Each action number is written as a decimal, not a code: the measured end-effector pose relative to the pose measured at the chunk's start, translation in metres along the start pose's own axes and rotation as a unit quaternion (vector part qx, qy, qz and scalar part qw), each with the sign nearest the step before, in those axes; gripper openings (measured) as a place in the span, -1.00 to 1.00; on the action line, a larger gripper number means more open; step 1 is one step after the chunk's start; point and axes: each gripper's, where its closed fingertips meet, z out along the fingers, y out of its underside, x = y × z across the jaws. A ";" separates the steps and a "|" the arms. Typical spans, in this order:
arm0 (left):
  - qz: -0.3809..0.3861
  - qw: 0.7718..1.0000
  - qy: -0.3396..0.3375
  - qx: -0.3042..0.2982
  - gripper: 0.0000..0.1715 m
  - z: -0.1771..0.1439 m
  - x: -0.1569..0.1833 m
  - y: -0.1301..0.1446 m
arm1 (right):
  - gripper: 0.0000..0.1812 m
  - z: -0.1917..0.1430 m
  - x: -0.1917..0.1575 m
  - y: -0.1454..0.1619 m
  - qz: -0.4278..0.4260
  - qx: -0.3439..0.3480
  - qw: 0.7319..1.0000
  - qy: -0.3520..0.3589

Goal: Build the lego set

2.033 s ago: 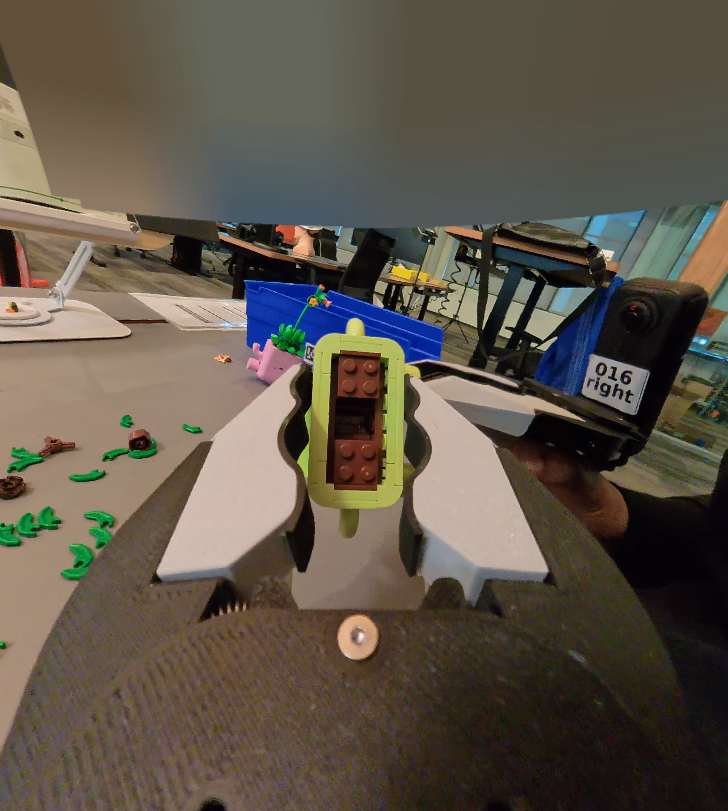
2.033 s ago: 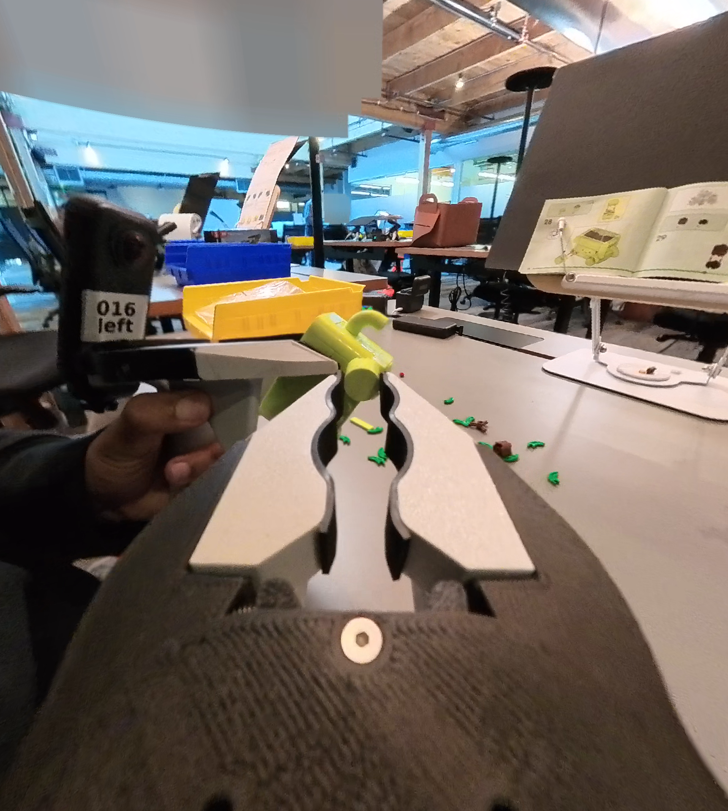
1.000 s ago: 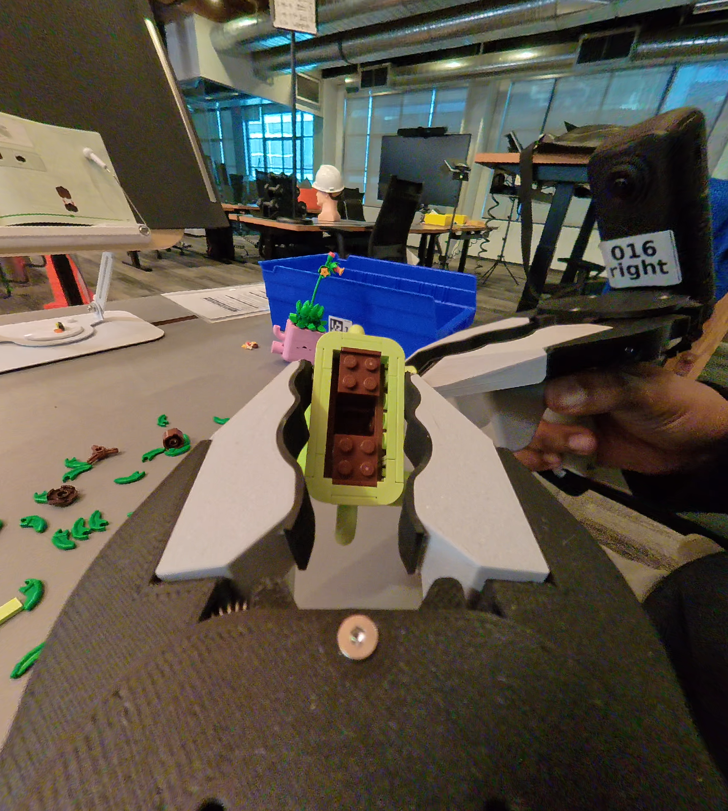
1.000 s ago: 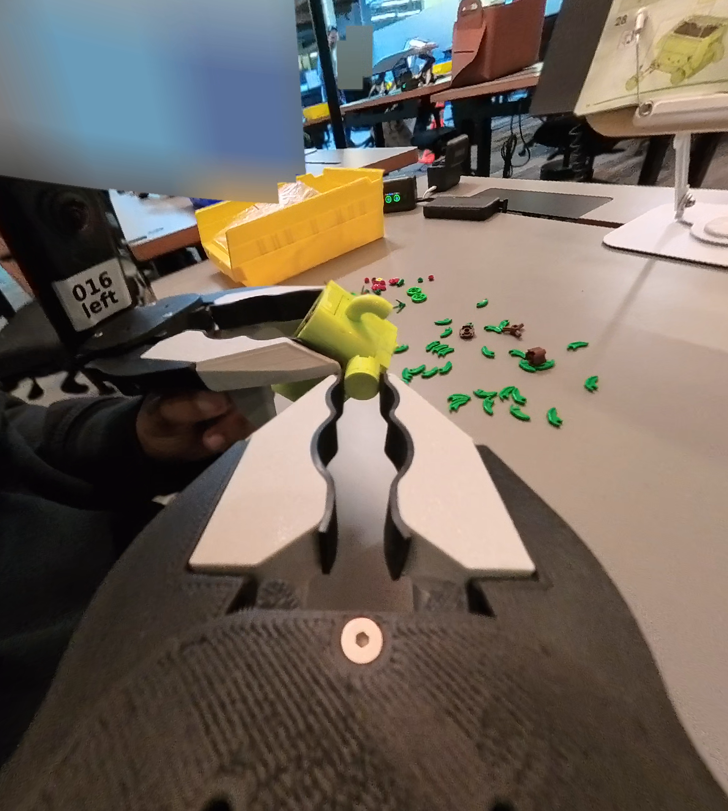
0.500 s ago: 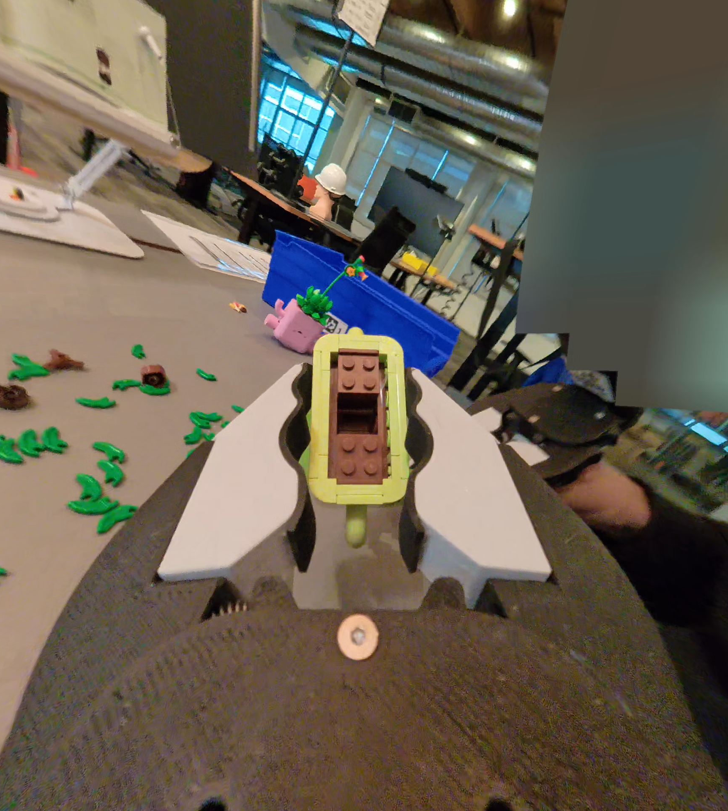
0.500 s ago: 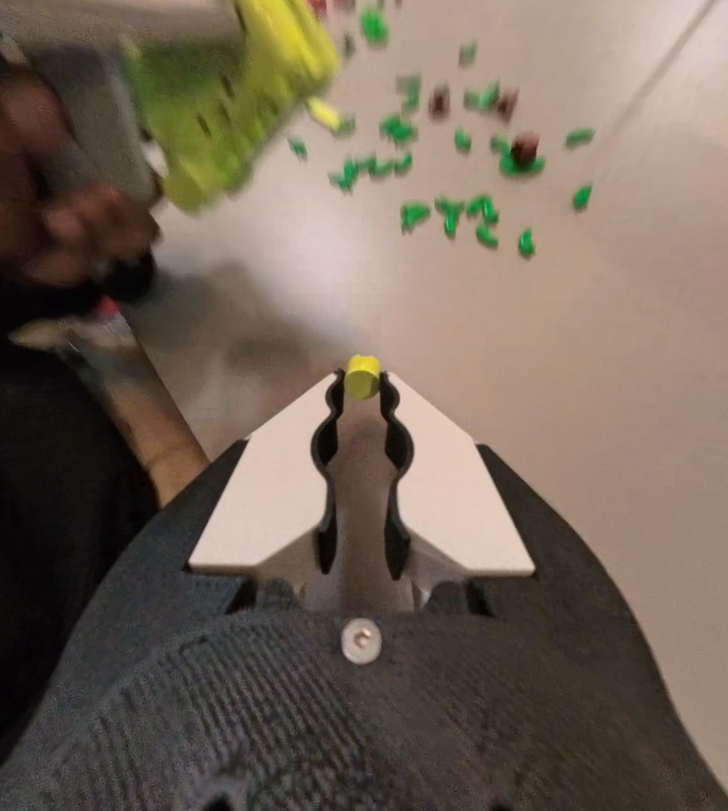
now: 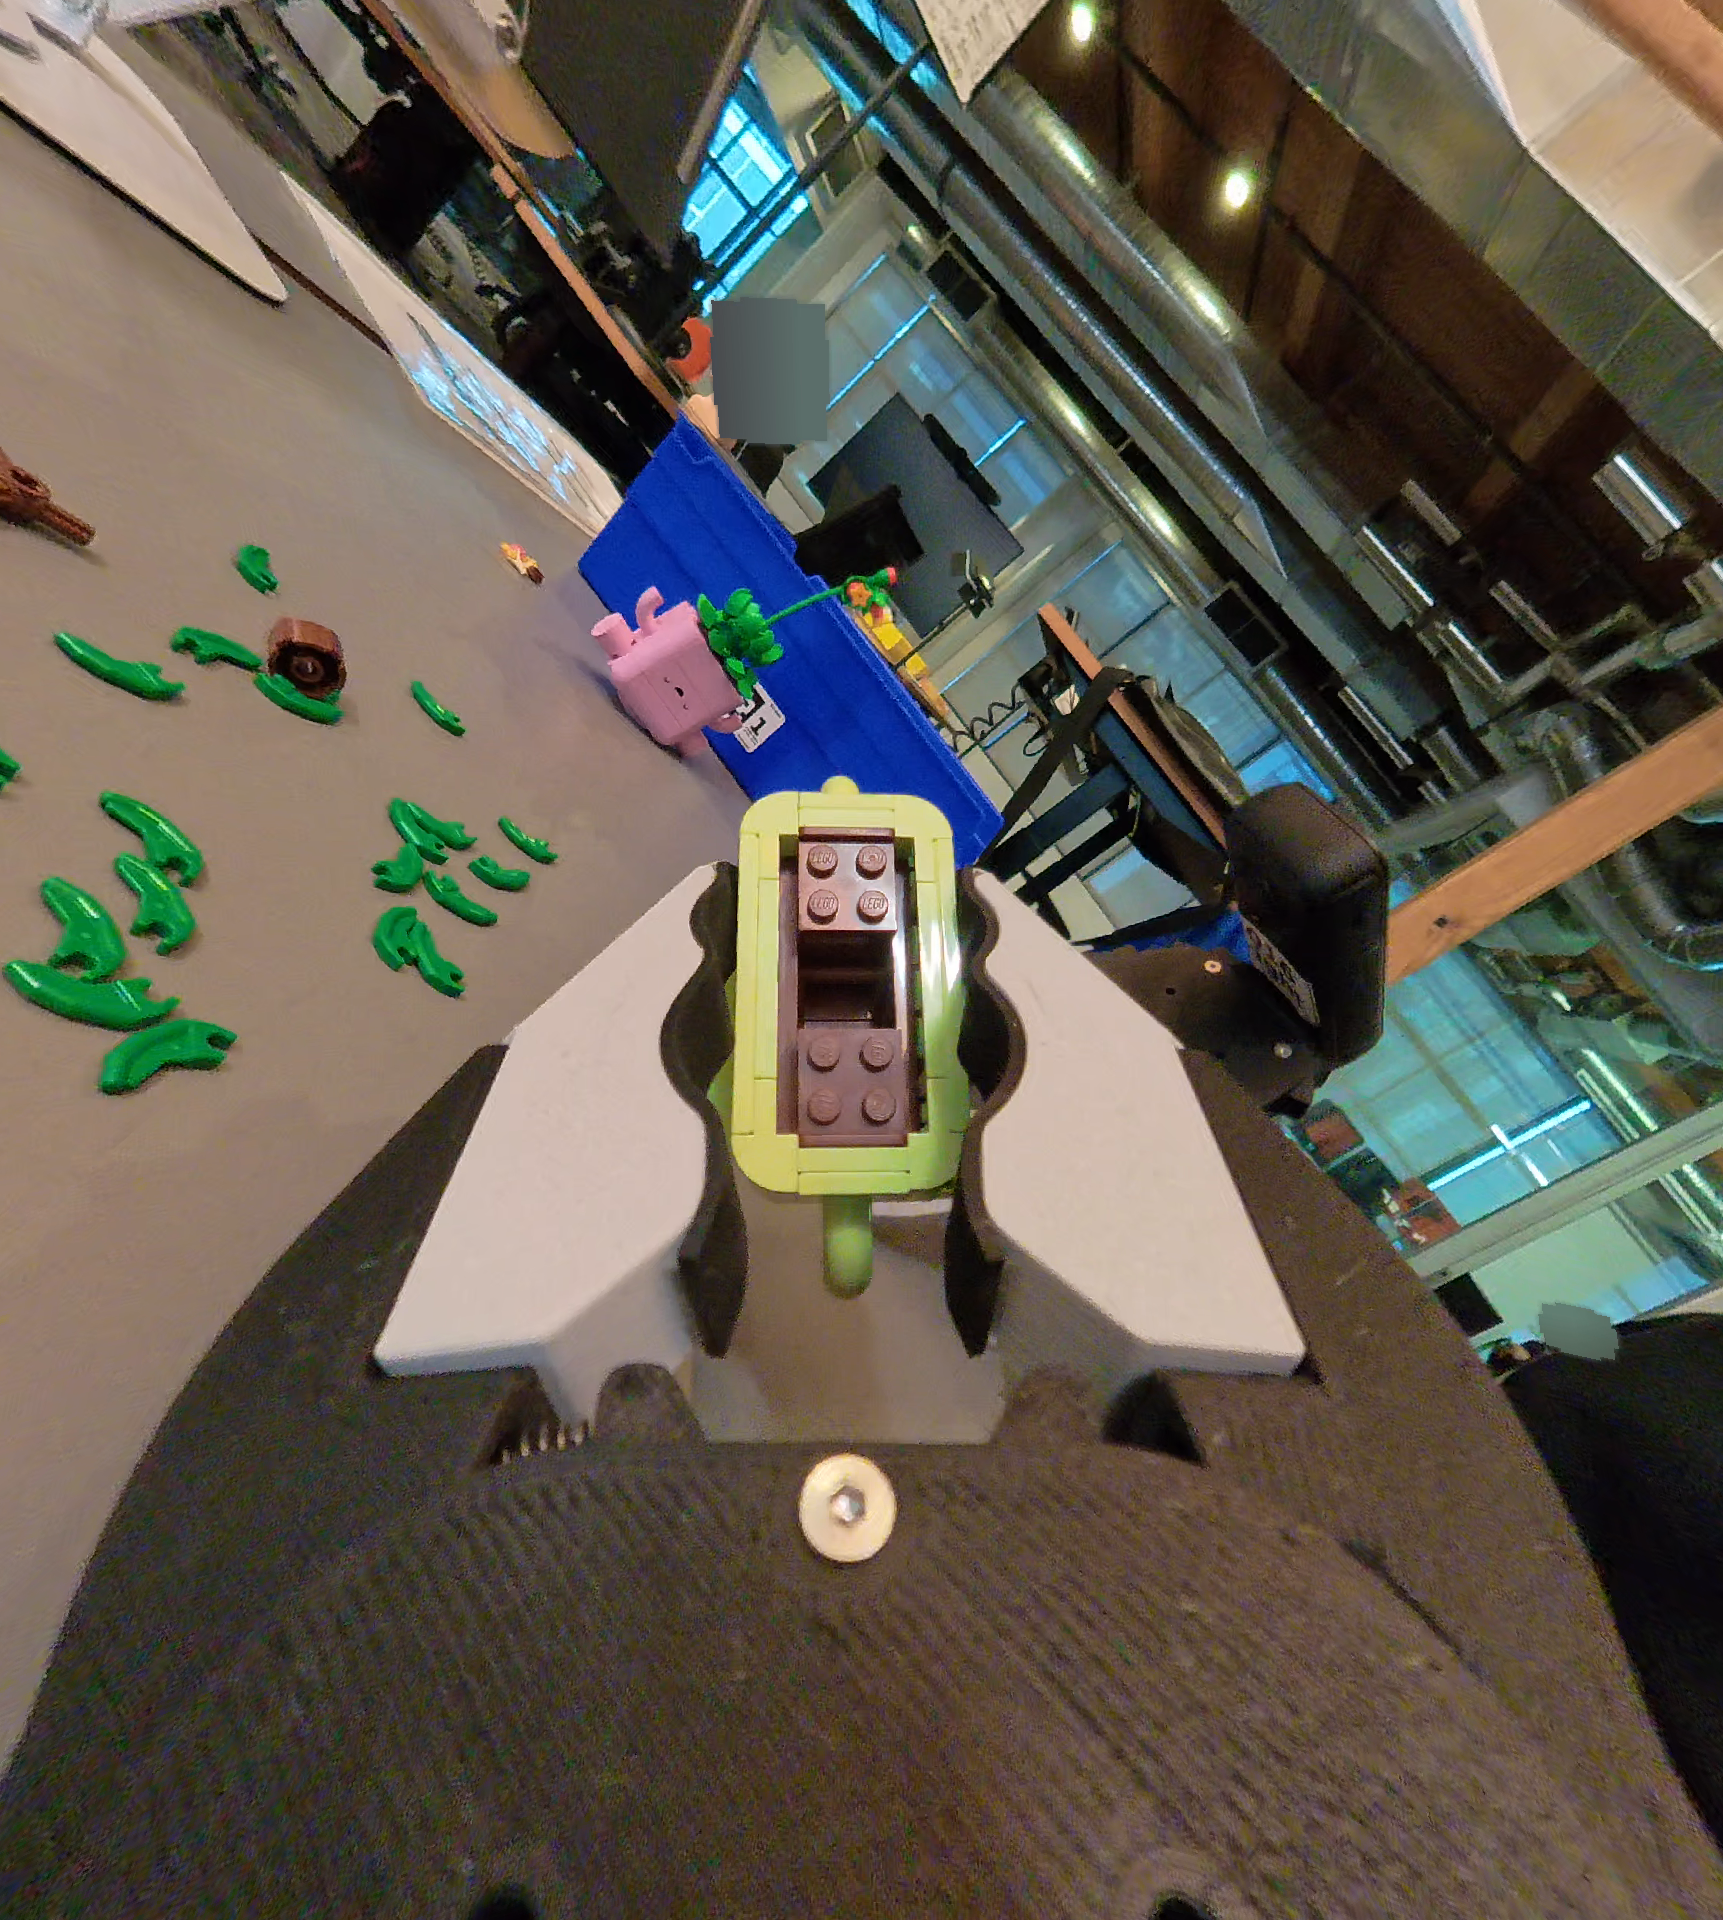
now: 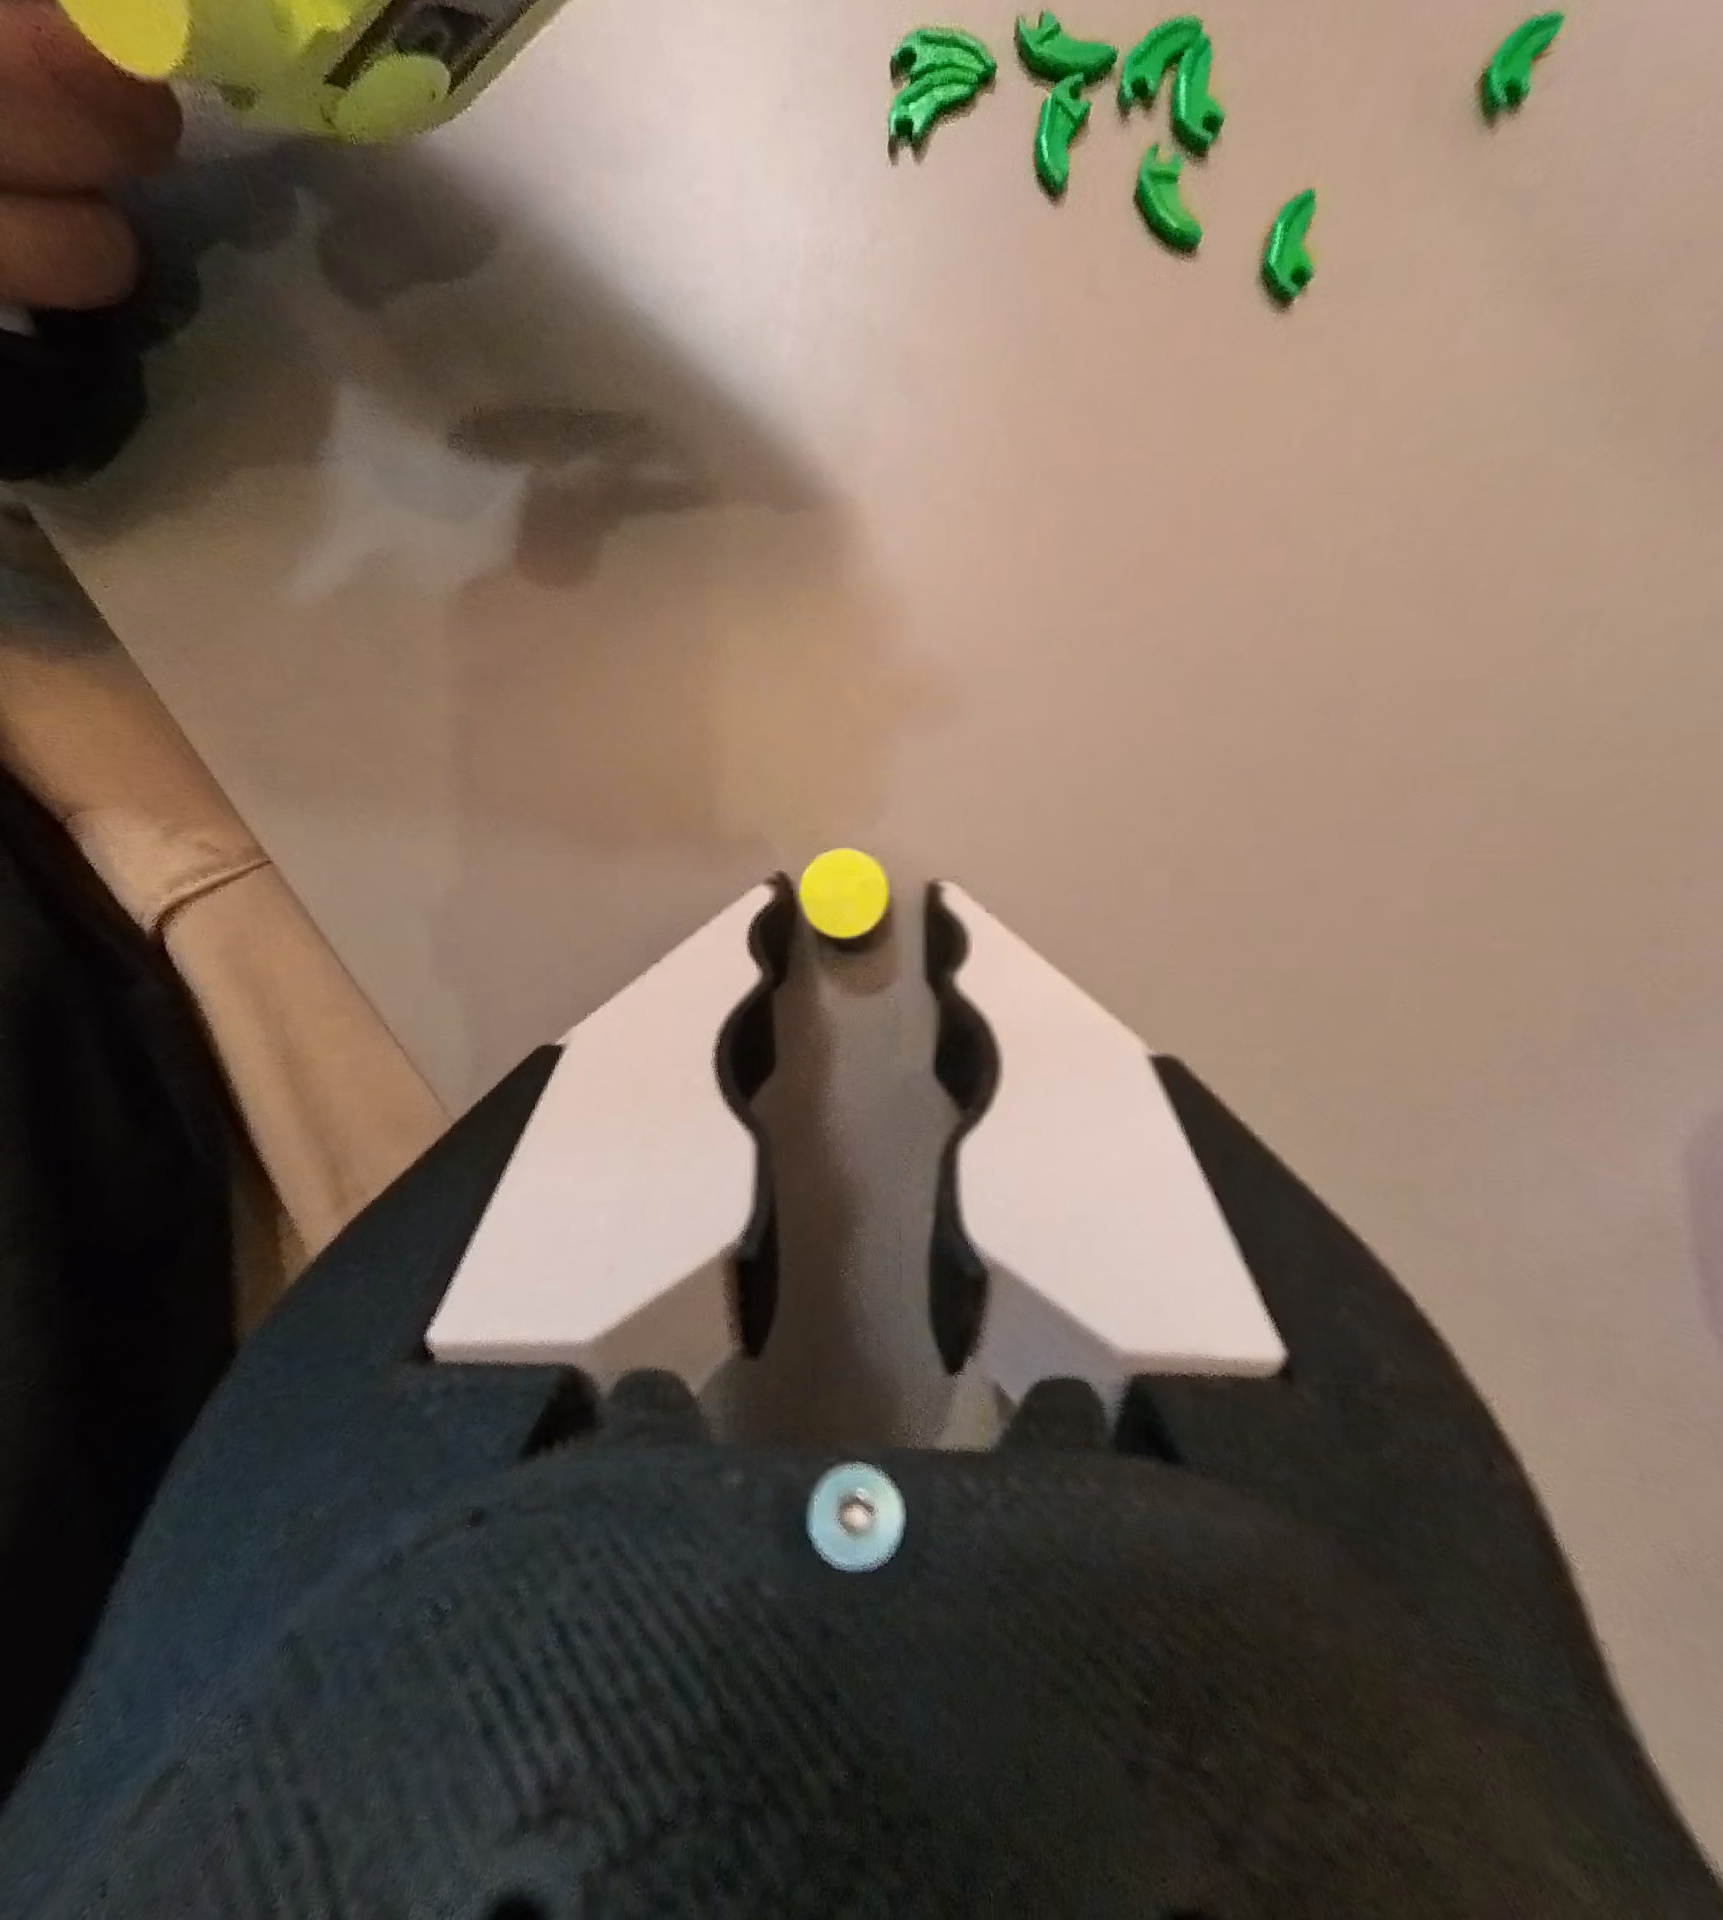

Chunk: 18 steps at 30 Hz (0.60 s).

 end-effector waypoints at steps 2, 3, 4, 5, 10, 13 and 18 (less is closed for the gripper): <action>-0.013 1.000 0.004 0.003 -0.53 -0.001 -0.001 -0.002 | -0.51 -0.003 0.001 -0.013 -0.032 0.028 0.999 0.023; -0.021 1.000 0.008 0.001 -0.54 -0.001 -0.001 -0.001 | -0.41 -0.006 0.000 -0.023 -0.052 0.054 0.997 0.035; -0.027 1.000 0.011 -0.005 -0.54 -0.001 -0.001 0.000 | -0.36 -0.010 -0.004 -0.035 -0.075 0.085 0.993 0.044; -0.032 0.999 0.016 -0.014 -0.54 0.000 0.000 0.002 | -0.33 -0.015 -0.009 -0.047 -0.097 0.117 0.987 0.054; -0.055 0.997 0.038 -0.037 -0.53 0.002 0.006 0.010 | -0.28 -0.020 -0.033 -0.089 -0.171 0.205 0.961 0.076; -0.129 0.987 0.085 -0.038 -0.53 0.000 0.014 0.010 | -0.15 -0.022 -0.041 -0.100 -0.201 0.244 0.945 0.083; -0.220 0.962 0.158 -0.026 -0.53 -0.003 0.027 0.007 | -0.17 -0.039 -0.052 -0.117 -0.237 0.322 0.909 0.117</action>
